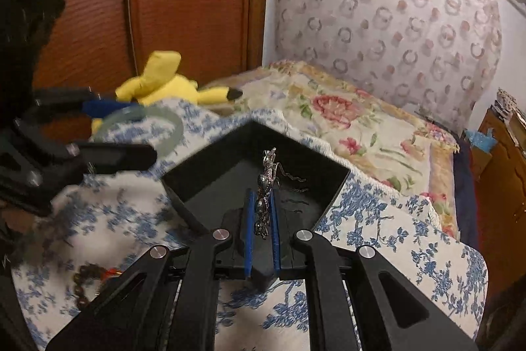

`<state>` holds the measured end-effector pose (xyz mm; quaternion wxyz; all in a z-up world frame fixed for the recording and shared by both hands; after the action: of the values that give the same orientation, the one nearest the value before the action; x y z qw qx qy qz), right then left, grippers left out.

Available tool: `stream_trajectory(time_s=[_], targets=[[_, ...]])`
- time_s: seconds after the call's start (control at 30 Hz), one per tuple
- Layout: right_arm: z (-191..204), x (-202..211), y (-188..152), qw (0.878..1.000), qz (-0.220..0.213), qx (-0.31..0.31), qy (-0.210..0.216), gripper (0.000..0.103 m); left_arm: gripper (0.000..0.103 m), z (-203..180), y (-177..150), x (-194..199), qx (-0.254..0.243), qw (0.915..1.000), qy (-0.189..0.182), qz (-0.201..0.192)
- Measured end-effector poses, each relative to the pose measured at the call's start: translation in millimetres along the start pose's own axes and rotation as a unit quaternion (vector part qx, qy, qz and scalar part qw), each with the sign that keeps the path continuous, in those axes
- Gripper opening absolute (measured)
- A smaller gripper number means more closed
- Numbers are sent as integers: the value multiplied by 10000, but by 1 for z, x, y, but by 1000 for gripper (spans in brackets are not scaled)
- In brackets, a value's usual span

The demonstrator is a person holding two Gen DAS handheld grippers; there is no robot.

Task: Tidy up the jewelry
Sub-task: 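Carry the hairpins in the right tool and bangle in the left tool to the black box, then lower the hairpins into the box and open the right tool while the left tool releases the bangle inside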

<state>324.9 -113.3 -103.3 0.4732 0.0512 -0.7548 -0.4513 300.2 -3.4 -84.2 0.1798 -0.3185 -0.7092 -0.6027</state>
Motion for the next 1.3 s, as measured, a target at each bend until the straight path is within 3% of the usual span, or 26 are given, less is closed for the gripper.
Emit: stream_trajectory(time_s=[0.17, 0.4, 0.77, 1.3], targets=[[-3, -13, -2, 9996, 182, -121, 186, 11, 68, 3, 11, -14, -43, 9999, 43, 112], [-4, -5, 2, 9985, 41, -370, 399, 12, 68, 0, 20, -32, -137, 9996, 45, 237], [-37, 22, -24, 9975, -15, -712, -21, 12, 68, -21, 7, -73, -450, 9969, 51, 640], [-42, 31, -42, 9955, -77, -944, -97, 12, 69, -29, -6, -86, -784, 9933, 323, 784]])
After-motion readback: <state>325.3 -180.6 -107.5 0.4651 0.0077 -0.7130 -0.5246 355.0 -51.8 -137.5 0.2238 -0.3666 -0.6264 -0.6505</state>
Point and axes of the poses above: each gripper's, at about its wrist camera, not at the fingertips, and x roughly against the way its jaws point, z to its left, y to its top, the point moved 10 cm from there along -x, roughly the way its jaws point, and after that the axes turned 8 degrees about x, right-handed, at the moved point
